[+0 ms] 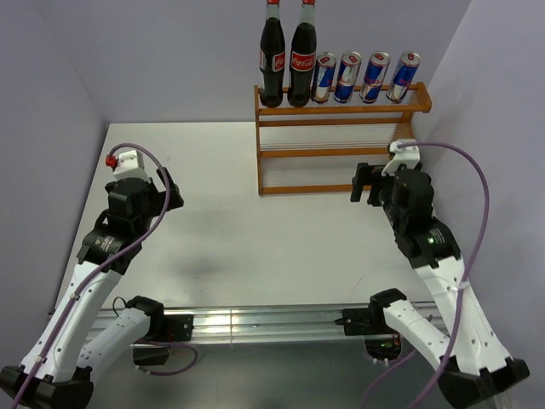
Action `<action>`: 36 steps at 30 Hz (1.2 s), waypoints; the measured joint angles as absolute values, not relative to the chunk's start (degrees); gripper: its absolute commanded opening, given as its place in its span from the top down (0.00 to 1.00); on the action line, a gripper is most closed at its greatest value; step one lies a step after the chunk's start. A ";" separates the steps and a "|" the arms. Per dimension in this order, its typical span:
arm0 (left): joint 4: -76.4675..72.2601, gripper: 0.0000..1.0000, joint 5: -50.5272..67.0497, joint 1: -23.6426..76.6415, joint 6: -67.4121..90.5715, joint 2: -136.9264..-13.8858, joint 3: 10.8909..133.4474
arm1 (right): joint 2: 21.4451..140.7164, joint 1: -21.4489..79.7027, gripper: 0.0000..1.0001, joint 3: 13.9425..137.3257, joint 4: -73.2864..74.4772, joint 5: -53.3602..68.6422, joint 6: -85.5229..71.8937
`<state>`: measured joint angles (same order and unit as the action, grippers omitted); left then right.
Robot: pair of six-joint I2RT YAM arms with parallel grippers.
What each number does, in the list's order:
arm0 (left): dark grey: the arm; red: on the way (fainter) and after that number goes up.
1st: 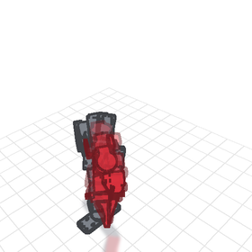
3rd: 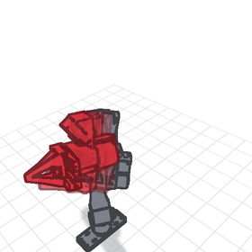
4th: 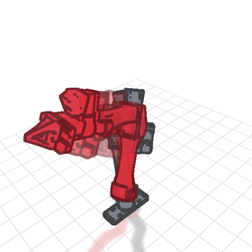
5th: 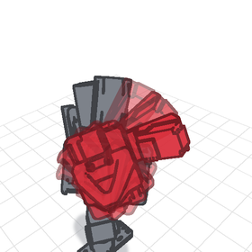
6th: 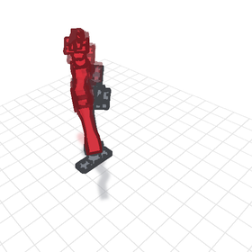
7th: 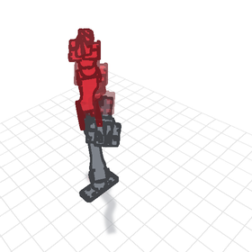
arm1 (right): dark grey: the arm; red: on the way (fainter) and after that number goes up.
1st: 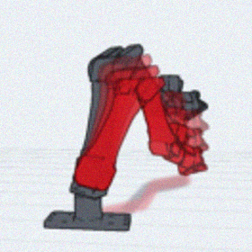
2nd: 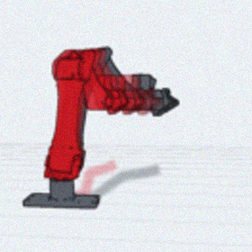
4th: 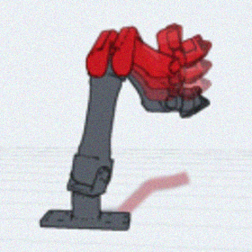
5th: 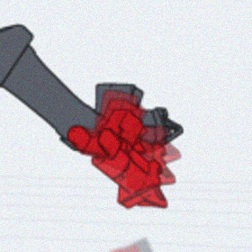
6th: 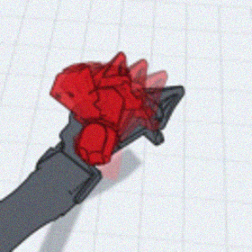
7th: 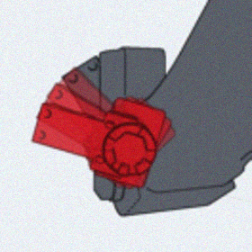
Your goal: Place and organize the beverage onto the shelf
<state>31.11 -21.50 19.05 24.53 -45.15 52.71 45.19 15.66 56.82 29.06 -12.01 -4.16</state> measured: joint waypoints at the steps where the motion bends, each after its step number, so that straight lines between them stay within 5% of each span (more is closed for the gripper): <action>1: 31.22 0.01 -22.20 19.05 24.53 -45.06 52.71 | 43.35 16.36 0.00 56.49 30.09 -12.03 -4.91; 13: 33.08 0.01 -26.44 19.05 24.38 -42.96 52.69 | 27.09 17.65 0.00 52.49 41.23 -12.53 -11.77; 36: 42.33 0.00 -24.25 19.05 24.12 -39.09 61.17 | 21.26 17.67 0.00 52.23 44.27 -14.52 -13.69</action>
<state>42.33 -24.25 19.05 24.12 -39.09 61.17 21.26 17.67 52.23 44.27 -14.52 -13.69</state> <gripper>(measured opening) 0.995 0.997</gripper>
